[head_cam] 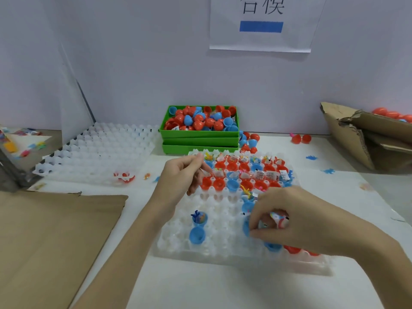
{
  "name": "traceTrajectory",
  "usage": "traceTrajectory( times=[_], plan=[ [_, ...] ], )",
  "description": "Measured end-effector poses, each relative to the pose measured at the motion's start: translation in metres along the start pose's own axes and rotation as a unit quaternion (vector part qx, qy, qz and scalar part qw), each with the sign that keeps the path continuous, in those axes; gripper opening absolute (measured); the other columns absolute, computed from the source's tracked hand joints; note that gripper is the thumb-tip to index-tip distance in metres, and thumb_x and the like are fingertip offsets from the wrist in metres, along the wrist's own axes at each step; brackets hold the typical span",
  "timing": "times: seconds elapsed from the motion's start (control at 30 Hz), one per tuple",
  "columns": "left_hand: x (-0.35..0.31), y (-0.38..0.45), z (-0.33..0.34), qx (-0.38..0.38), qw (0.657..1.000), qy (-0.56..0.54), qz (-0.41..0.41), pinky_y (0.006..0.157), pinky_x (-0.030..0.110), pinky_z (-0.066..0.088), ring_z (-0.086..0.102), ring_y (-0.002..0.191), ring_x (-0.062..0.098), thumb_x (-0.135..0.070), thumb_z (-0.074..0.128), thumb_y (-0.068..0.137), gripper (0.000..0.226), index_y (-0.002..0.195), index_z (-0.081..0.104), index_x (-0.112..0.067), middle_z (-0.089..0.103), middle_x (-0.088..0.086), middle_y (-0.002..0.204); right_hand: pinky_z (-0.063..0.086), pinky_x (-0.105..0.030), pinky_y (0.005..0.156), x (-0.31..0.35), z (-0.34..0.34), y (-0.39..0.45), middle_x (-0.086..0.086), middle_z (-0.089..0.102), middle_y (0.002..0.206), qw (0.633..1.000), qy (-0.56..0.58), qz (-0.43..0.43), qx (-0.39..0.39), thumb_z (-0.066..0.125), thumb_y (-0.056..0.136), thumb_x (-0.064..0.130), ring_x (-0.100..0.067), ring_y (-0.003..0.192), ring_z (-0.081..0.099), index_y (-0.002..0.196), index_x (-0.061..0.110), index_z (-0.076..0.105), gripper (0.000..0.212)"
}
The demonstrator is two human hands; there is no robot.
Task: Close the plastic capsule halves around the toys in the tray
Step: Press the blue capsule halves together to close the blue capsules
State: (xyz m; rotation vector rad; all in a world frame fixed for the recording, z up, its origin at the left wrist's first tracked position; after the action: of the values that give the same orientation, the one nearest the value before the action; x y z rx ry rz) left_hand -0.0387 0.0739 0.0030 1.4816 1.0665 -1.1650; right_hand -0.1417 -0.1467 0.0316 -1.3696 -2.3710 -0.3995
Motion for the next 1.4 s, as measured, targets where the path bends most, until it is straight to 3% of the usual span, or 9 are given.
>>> traceTrajectory(
  times=[0.17, 0.27, 0.37, 0.57, 0.77, 0.87, 0.97, 1.23, 1.4],
  plan=[
    [-0.001, -0.004, 0.013, 0.084, 0.996, 0.036, 0.019, 0.063, 0.026, 0.056, 0.07, 0.076, 0.02, -0.044, 0.059, 0.1, 0.034, 0.103, 0.076, -0.016, 0.076, 0.002, 0.089, 0.05, -0.017, 0.062, 0.004, -0.017, 0.001, 0.026, 0.064, 0.088, 0.987, 0.022, -0.025, -0.156, 0.06, 0.085, 0.055, -0.007, 0.081, 0.06, 0.091, 0.053, 0.064, 0.007],
    [0.0, -0.006, 0.023, 0.128, 0.992, 0.02, 0.006, 0.078, 0.027, 0.061, 0.075, 0.093, 0.015, -0.051, 0.057, 0.096, 0.043, 0.115, 0.074, -0.016, 0.078, -0.003, 0.103, 0.051, -0.01, 0.075, 0.007, -0.017, 0.005, 0.029, 0.067, 0.098, 0.984, 0.052, -0.023, -0.167, 0.054, 0.083, 0.056, -0.001, 0.091, 0.064, 0.094, 0.05, 0.068, 0.019],
    [-0.002, -0.01, 0.028, 0.156, 0.988, -0.002, 0.016, 0.078, 0.022, 0.059, 0.076, 0.093, 0.014, -0.03, 0.062, 0.103, 0.024, 0.114, 0.077, -0.015, 0.079, -0.004, 0.105, 0.046, -0.001, 0.078, 0.006, -0.014, 0.01, 0.03, 0.068, 0.098, 0.985, 0.049, -0.004, -0.165, 0.06, 0.081, 0.046, 0.005, 0.097, 0.063, 0.098, 0.035, 0.077, 0.026],
    [-0.007, -0.011, 0.024, 0.104, 0.992, -0.013, 0.066, 0.078, 0.019, 0.057, 0.075, 0.091, 0.012, -0.019, 0.078, 0.092, 0.009, 0.1, 0.082, -0.017, 0.08, -0.001, 0.096, 0.046, 0.0, 0.075, -0.008, -0.012, 0.01, 0.036, 0.069, 0.094, 0.986, 0.07, 0.033, -0.147, 0.064, 0.08, 0.042, 0.011, 0.091, 0.067, 0.102, 0.038, 0.073, 0.024],
    [-0.01, -0.014, 0.031, 0.073, 0.989, -0.027, 0.125, 0.08, 0.019, 0.058, 0.076, 0.09, 0.014, -0.015, 0.083, 0.087, 0.009, 0.096, 0.082, -0.012, 0.08, 0.0, 0.093, 0.059, -0.02, 0.077, -0.013, -0.009, 0.012, 0.009, 0.072, 0.096, 0.952, 0.242, 0.02, -0.189, 0.068, 0.091, 0.032, -0.017, 0.09, 0.074, 0.101, 0.025, 0.069, 0.012],
    [-0.013, -0.017, 0.036, 0.067, 0.984, -0.028, 0.165, 0.085, 0.021, 0.058, 0.075, 0.098, 0.014, -0.011, 0.081, 0.087, 0.014, 0.101, 0.082, -0.008, 0.079, 0.0, 0.1, 0.062, -0.028, 0.079, -0.009, -0.001, 0.018, 0.005, 0.067, 0.096, 0.937, 0.274, 0.021, -0.217, 0.064, 0.098, 0.015, -0.021, 0.093, 0.074, 0.103, 0.018, 0.063, 0.005],
    [-0.015, -0.018, 0.038, 0.083, 0.98, -0.005, 0.183, 0.092, 0.023, 0.058, 0.073, 0.109, 0.013, -0.016, 0.082, 0.086, 0.026, 0.111, 0.08, -0.014, 0.077, -0.006, 0.111, 0.062, -0.034, 0.085, -0.004, 0.004, 0.02, -0.003, 0.069, 0.099, 0.914, 0.319, 0.016, -0.249, 0.063, 0.098, 0.017, -0.023, 0.096, 0.075, 0.102, 0.01, 0.06, 0.009],
    [-0.013, -0.018, 0.037, 0.125, 0.983, -0.031, 0.13, 0.077, 0.018, 0.057, 0.076, 0.096, 0.012, -0.005, 0.073, 0.094, 0.02, 0.113, 0.072, -0.014, 0.077, -0.008, 0.108, 0.062, -0.028, 0.079, -0.003, -0.003, 0.018, -0.004, 0.073, 0.096, 0.892, 0.396, 0.044, -0.214, 0.061, 0.096, 0.019, -0.025, 0.094, 0.076, 0.106, 0.005, 0.058, 0.018],
    [-0.014, -0.023, 0.044, 0.126, 0.962, 0.098, 0.221, 0.089, 0.029, 0.059, 0.07, 0.104, 0.02, -0.001, 0.075, 0.092, 0.023, 0.115, 0.073, -0.007, 0.065, 0.0, 0.115, 0.06, -0.02, 0.072, -0.011, -0.006, 0.018, 0.007, 0.075, 0.093, 0.887, 0.361, 0.104, -0.27, 0.073, 0.089, 0.021, -0.019, 0.084, 0.077, 0.112, 0.02, 0.065, 0.024]
  ],
)
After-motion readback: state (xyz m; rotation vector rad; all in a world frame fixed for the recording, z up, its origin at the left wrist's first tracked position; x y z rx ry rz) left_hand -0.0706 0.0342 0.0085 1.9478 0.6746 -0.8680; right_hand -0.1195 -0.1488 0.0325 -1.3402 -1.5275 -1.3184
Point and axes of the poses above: each hand's wrist, its own y-axis towards the middle knuckle, its own z-axis out of the palm, x = y × z, the point moved 3 cm from there along y, towards the middle knuckle
